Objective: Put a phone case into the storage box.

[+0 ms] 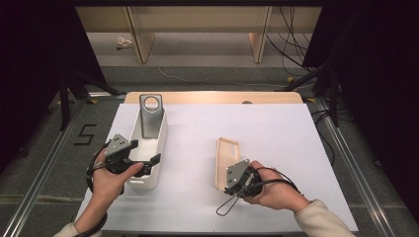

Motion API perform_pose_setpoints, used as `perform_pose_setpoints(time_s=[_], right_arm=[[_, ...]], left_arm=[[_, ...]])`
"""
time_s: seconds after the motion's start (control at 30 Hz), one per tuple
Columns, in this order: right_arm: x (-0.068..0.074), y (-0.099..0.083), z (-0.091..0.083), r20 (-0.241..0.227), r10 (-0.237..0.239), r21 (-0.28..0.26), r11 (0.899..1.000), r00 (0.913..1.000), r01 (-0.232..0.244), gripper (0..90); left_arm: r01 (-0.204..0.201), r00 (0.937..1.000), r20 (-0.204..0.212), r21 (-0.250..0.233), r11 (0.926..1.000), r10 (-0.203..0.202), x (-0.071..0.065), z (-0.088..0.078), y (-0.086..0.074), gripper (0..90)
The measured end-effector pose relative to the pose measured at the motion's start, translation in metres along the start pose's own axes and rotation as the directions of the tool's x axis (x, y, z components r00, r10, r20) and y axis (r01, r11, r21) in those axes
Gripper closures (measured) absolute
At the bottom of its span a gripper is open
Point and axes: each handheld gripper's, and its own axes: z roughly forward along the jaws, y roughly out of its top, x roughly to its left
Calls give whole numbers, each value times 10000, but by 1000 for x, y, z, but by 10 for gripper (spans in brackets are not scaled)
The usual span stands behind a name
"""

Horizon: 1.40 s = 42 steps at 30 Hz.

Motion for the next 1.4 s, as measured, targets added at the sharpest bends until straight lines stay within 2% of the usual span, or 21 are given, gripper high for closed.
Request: perform_pose_setpoints(time_s=[0.07, 0.23, 0.5, 0.73, 1.4], right_arm=[[-1, -1, -2, 4, -54, -383, 9993, 10000, 54, 883], [-1, -3, -5, 158, -157, -906, 9957, 9998, 170, 883], [-2, -6, -5, 217, -214, -1303, 9912, 9995, 240, 882], [-1, -9, -4, 190, -196, -1423, 9896, 9996, 221, 881], [0, -8, -5, 320, -262, -1647, 9859, 9991, 311, 881]], left_arm=[[-38, 10000, 31, 4, 10000, 38, -1, 0, 1, 29], [-88, 9999, 148, 1, 10000, 88, -6, 3, 5, 37], [-113, 9994, 340, -72, 9999, 115, -14, 8, 11, 44], [-242, 9975, 673, 80, 9997, 236, -25, 16, 17, 60], [-669, 9856, 1585, 501, 9965, 582, -61, 46, 42, 70]])
